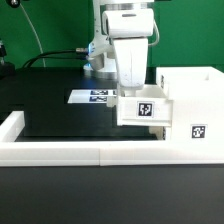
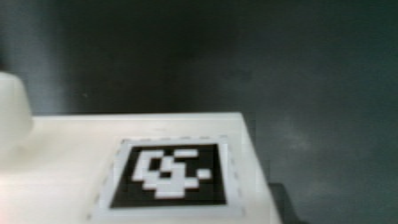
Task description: Assemble drawer
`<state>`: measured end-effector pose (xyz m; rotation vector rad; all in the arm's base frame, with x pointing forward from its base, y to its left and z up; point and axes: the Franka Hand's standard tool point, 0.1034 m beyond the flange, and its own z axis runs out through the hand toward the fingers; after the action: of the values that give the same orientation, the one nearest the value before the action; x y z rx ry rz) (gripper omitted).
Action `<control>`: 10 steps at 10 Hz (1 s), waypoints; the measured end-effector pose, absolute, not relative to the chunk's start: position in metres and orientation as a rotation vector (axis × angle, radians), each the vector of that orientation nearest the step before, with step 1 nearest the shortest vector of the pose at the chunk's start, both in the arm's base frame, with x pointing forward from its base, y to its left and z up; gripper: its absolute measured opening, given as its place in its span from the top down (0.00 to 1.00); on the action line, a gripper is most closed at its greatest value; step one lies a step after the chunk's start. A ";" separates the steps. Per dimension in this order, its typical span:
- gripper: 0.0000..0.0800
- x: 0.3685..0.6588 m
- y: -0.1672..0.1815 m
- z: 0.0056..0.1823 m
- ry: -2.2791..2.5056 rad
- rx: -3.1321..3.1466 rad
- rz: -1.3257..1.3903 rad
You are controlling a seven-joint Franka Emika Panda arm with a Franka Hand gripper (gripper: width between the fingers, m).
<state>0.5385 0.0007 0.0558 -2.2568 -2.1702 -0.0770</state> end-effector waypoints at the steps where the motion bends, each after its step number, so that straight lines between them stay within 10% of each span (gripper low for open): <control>1: 0.95 0.539 0.000 0.056 -2.170 -2.258 -0.078; 10: 0.95 0.538 0.000 0.055 -2.180 -2.249 -0.078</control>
Offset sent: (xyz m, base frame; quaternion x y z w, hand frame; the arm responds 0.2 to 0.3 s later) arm 0.0000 0.0000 0.0000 0.0000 0.0000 0.0000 1.0000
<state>0.5381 -0.0004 0.0551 -2.2494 -2.1795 -0.0782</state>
